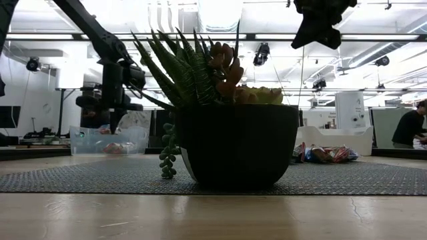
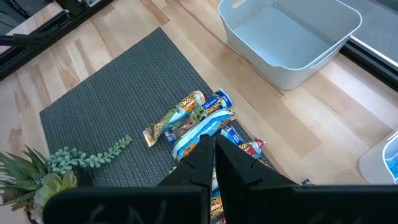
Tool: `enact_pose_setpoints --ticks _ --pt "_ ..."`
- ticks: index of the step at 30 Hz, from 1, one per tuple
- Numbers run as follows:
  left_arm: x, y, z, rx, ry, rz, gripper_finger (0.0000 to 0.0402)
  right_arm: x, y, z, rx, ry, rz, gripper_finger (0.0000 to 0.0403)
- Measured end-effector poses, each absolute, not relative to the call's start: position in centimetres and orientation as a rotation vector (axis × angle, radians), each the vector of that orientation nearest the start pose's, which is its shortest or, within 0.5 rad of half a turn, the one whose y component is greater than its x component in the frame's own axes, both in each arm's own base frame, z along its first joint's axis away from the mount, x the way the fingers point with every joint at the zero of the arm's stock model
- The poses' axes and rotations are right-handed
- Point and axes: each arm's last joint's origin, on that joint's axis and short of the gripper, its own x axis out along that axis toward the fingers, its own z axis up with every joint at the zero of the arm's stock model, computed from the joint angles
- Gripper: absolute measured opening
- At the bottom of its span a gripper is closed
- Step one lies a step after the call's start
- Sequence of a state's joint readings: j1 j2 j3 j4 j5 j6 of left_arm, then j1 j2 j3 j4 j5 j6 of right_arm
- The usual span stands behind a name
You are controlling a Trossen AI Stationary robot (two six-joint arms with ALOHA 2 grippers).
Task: Pick and place Granola Bars by type
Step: Put the red granola bar into the transparent bin, then put the yellow granola bar into the white bin
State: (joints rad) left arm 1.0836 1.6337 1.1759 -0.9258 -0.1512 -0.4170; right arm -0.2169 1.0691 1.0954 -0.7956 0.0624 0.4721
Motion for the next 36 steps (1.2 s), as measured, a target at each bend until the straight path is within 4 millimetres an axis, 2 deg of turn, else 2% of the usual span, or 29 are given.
enact_pose_setpoints --ticks 7,19,36 --pt "13.71 26.85 21.76 -0.961 1.097 1.297 0.0069 20.08 -4.61 33.43 0.505 0.692 -0.442 0.0009" --pt "13.71 26.75 21.73 -0.988 1.093 1.293 0.0152 20.08 -4.61 33.43 0.505 0.692 -0.442 0.0009" --pt "13.71 26.44 21.67 -1.030 1.110 1.259 0.0154 20.08 -4.60 33.43 0.505 0.692 -0.442 0.0009"
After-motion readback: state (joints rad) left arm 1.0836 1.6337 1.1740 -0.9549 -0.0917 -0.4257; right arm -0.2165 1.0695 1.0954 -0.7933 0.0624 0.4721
